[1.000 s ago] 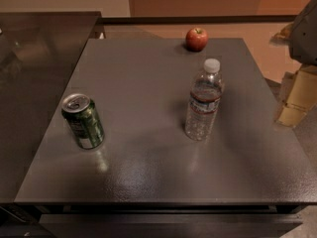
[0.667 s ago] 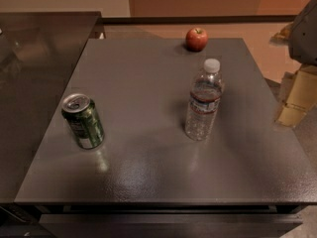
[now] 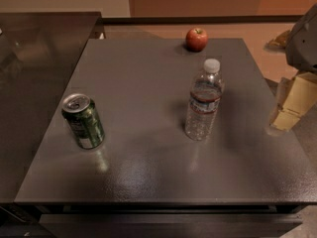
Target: Move water bottle near apple
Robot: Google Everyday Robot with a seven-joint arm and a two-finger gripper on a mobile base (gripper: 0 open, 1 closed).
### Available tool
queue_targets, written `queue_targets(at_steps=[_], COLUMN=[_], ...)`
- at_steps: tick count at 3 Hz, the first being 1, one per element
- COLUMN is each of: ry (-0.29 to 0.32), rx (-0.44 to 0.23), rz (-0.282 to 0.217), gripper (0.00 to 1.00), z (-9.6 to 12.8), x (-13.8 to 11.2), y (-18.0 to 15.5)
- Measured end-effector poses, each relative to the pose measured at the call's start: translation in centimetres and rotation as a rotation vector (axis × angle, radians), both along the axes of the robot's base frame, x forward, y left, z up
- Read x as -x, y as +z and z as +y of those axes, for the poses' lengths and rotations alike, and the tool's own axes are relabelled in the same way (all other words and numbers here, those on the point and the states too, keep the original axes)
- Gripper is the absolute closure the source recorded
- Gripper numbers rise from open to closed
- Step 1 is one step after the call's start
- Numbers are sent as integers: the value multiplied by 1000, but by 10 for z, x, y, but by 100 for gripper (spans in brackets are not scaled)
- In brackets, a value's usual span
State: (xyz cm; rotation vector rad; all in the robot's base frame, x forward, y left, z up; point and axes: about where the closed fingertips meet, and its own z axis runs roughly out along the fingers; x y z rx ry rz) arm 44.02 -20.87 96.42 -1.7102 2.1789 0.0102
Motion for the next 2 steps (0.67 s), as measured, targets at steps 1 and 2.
queue_targets(at_steps=[1, 2], ry=[23, 42], rx=[-82, -169], rz=[-17, -39], gripper=[0, 0], z=[11, 25], x=[-2, -5], y=[-7, -13])
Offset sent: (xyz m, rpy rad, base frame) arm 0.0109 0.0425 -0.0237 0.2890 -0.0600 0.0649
